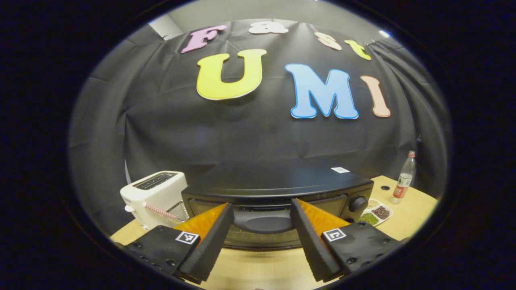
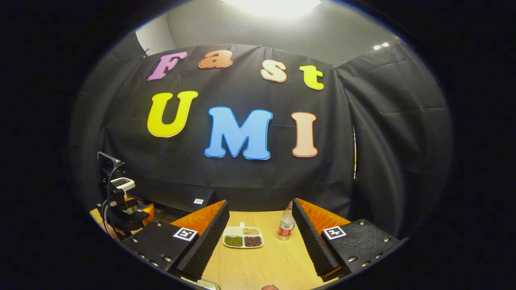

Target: Open the electric oven with the left hand, put the food in, and close the electric oven.

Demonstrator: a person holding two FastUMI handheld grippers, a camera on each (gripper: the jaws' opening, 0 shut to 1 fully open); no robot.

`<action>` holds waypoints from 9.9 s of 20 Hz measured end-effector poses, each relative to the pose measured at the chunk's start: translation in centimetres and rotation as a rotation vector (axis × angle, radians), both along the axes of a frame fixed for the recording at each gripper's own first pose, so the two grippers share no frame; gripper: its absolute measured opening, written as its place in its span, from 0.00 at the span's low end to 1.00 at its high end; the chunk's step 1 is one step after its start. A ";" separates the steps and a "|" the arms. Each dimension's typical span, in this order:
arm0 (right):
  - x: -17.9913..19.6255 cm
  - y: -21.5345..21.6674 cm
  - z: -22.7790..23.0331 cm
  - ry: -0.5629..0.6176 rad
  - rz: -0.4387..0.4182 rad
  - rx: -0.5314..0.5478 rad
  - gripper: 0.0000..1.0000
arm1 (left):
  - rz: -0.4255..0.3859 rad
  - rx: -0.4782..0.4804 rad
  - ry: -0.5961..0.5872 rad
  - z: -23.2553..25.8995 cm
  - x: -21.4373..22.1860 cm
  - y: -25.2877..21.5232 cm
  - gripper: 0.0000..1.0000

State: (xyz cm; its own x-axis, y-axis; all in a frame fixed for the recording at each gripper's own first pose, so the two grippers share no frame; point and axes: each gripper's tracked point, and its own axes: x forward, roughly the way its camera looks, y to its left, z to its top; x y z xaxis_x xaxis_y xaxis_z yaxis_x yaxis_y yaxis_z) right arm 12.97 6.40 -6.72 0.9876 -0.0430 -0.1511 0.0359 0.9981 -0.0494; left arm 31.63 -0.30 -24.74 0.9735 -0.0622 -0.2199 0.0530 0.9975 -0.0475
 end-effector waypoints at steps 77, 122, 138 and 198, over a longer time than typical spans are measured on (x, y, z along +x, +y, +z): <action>-17.3 10.7 -29.9 1.242 0.596 0.479 0.81 | 0.212 0.041 -0.204 18.4 -22.9 9.7 1.00; 5.7 30.0 -24.3 0.845 -0.169 1.413 0.01 | 0.258 -0.005 -0.135 11.7 -14.6 24.1 1.00; 11.9 32.8 -23.6 0.685 -0.227 1.612 0.34 | 0.242 -0.016 -0.065 9.7 -14.3 23.4 1.00; -5.0 9.2 -17.9 0.487 0.214 0.349 0.98 | -0.112 -0.059 0.447 -13.4 -14.1 -1.1 0.96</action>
State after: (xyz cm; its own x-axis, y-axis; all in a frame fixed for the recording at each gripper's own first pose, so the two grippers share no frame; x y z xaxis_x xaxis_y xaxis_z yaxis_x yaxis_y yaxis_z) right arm 7.96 15.56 -24.66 0.7836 0.2806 -0.5543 -0.1109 0.9411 0.3196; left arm 17.56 -1.37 -38.15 0.7705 -0.1870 -0.6094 0.1220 0.9816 -0.1469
